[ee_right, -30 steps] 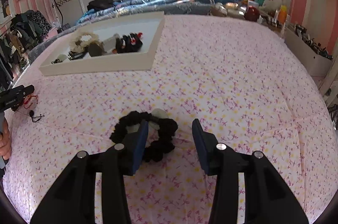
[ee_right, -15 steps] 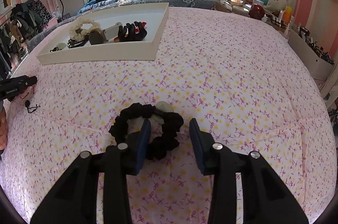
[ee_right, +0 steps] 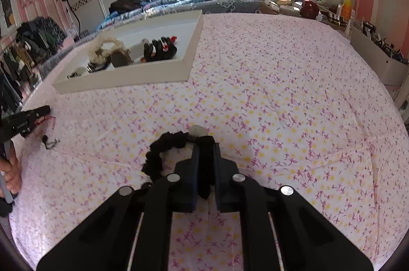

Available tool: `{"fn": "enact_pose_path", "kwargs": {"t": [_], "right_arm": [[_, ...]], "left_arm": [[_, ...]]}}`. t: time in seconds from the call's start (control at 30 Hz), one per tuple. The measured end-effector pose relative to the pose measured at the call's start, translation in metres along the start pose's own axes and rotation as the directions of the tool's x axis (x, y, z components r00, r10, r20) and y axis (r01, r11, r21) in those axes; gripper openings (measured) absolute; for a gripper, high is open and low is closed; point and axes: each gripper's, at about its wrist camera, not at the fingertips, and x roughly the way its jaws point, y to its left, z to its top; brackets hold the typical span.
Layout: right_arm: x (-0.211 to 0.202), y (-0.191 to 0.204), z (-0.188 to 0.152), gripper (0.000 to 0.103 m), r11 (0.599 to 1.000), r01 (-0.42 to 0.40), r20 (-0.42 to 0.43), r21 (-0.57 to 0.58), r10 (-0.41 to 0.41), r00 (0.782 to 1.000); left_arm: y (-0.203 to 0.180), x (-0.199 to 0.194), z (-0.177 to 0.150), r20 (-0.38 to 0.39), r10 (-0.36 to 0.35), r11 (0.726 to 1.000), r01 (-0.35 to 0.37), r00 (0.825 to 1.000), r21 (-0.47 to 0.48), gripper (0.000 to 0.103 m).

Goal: Organize jewelry
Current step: 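Grasp the black beaded bracelet with the right tool while the left tool grasps the red cord bracelet, then carry the black beaded bracelet and red cord bracelet over the white tray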

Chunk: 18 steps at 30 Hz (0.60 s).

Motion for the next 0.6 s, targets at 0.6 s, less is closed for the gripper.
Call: {"fn": "enact_pose_path", "kwargs": {"t": [0.6], "right_arm": [[-0.045,0.048,0.068,0.01,0.993,-0.1,0.198,-0.06,0.11,0.974]], "left_arm": [[0.013,-0.063,0.044,0.189,0.015,1.0,-0.017,0.982,0.006,0.002]]}}
